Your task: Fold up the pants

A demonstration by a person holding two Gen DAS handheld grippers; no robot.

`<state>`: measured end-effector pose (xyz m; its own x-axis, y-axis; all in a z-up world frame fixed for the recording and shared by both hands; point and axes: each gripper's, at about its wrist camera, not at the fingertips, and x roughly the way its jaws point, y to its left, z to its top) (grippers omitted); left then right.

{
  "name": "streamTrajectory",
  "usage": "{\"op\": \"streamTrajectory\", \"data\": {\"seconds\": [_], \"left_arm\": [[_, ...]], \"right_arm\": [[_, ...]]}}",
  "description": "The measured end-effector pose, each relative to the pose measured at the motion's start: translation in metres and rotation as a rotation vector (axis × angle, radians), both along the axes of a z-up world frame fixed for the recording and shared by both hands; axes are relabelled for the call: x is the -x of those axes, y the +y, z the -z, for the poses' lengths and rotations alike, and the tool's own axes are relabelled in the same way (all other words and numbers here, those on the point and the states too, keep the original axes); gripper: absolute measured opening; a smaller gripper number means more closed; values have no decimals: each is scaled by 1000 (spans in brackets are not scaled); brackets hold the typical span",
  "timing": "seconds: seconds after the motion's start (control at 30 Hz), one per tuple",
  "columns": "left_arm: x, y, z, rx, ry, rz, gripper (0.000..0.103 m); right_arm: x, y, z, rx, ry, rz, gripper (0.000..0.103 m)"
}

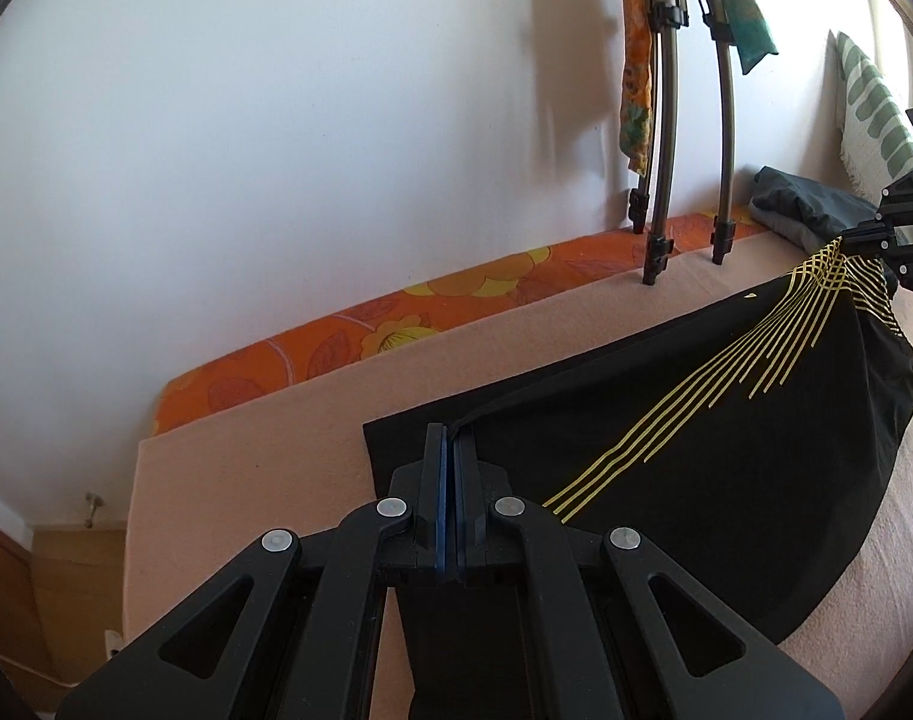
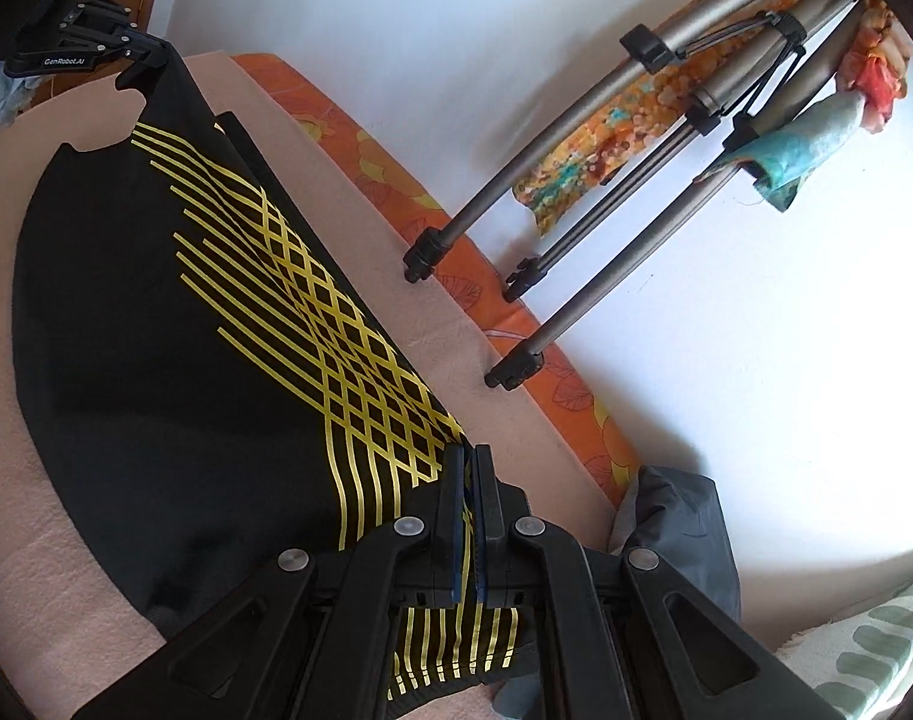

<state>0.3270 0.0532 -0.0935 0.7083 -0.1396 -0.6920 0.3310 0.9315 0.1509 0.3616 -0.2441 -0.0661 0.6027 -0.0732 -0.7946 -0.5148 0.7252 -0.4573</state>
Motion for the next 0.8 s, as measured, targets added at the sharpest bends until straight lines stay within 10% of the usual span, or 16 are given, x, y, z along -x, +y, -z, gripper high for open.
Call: {"op": "streamTrajectory", "data": {"seconds": [0.4,0.5,0.8], "left_arm": [[-46,-2,51,-54,124,-38,1],[-47,-3,57,-62,135,-35,1],[-47,-1,64,-51,149,-38,1]], "right_arm": [[-68,-23,64,-158,182,37,2],[-69,-48,55,-244,129,128,49],[-28,-134,37,-566,143,390,52]]}}
